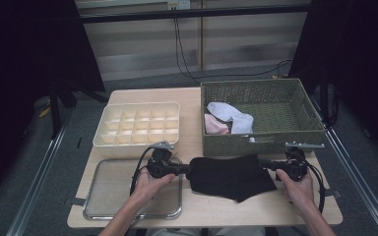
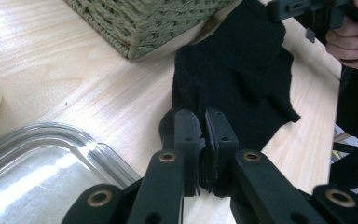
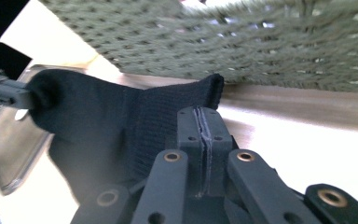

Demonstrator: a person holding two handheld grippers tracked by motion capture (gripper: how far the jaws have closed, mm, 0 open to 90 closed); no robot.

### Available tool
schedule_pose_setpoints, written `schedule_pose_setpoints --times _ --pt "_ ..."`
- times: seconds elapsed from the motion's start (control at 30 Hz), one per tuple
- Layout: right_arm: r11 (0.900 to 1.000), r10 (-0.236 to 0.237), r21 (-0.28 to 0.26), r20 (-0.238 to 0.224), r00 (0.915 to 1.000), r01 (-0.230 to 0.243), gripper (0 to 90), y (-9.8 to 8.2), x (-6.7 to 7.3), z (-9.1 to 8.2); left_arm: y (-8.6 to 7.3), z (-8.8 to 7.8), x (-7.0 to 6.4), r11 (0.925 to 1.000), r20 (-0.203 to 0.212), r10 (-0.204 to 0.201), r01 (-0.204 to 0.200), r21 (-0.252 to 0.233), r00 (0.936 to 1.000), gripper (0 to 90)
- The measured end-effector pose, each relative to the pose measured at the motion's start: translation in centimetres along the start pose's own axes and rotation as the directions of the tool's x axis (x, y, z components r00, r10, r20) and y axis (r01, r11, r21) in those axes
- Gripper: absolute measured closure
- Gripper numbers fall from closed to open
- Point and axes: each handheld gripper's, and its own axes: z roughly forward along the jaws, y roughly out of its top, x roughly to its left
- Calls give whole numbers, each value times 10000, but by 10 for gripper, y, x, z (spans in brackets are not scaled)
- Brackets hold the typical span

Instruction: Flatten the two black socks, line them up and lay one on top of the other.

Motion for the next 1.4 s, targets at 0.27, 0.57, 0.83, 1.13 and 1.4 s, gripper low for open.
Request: schedule_pose_setpoints --times 0.27,0.57,0.83,1.13,1.4 --pt "9985 -395 -392 -199 9990 387 888 -6 8 -38 3 -7 -20 9994 615 262 -248 -229 9978 851" --pt "9992 -367 131 -138 9992 369 888 -27 2 -46 -5 3 -20 9989 612 252 -276 381 9978 851" --pt "9971 -426 638 99 9990 419 885 -25 -3 -30 -7 16 -6 9967 211 81 -98 805 9997 845" --pt "9915 -579 1195 473 9972 519 877 -30 -8 -20 -9 25 3 9964 85 -202 194 822 9998 801" --pt "9940 -599 955 663 9960 535 880 -25 -8 -22 -4 27 0 9975 180 129 -141 691 9998 859"
